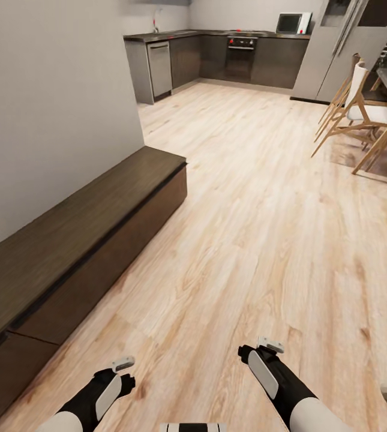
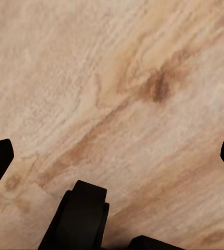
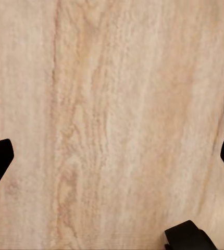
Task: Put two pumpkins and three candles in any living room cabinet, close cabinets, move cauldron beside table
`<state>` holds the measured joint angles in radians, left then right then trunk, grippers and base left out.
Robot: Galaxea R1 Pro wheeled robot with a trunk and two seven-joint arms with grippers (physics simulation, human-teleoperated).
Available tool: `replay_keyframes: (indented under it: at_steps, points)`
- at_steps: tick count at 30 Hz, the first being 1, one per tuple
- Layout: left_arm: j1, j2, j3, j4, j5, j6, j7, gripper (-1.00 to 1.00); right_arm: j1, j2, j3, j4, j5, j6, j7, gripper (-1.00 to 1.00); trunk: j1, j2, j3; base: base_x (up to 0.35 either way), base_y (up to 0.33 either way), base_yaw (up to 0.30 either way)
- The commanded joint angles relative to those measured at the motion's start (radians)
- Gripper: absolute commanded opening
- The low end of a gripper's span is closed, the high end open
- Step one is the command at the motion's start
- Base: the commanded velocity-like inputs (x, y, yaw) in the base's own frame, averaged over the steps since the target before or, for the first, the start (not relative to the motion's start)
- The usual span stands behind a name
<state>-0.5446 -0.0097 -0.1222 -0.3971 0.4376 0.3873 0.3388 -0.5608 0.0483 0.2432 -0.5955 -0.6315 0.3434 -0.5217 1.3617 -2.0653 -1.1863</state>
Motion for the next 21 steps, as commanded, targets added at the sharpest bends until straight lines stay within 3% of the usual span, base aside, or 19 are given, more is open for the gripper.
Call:
replay_keyframes:
  at_steps: [1, 7, 21]
  points:
    - [0.0, 0.001, -0.008, -0.001, 0.01, 0.004, 0.009, 1.0, -0.001, -0.001, 0.005, -0.001, -0.007, 0.003, -0.008, 1.0, 0.0, 0.0, -0.001, 0.262, -0.213, -0.286]
    - [0.0, 0.003, -0.008, 0.003, 0.009, 0.002, 0.009, 1.0, -0.001, 0.0, 0.005, -0.001, -0.007, 0.002, -0.008, 1.0, 0.0, 0.0, -0.001, 0.283, -0.149, -0.286]
    - [0.0, 0.006, -0.008, 0.003, 0.01, 0.002, 0.009, 1.0, -0.001, 0.001, 0.005, -0.001, -0.007, 0.002, -0.007, 1.0, 0.0, 0.0, 0.003, 0.323, -0.009, -0.286]
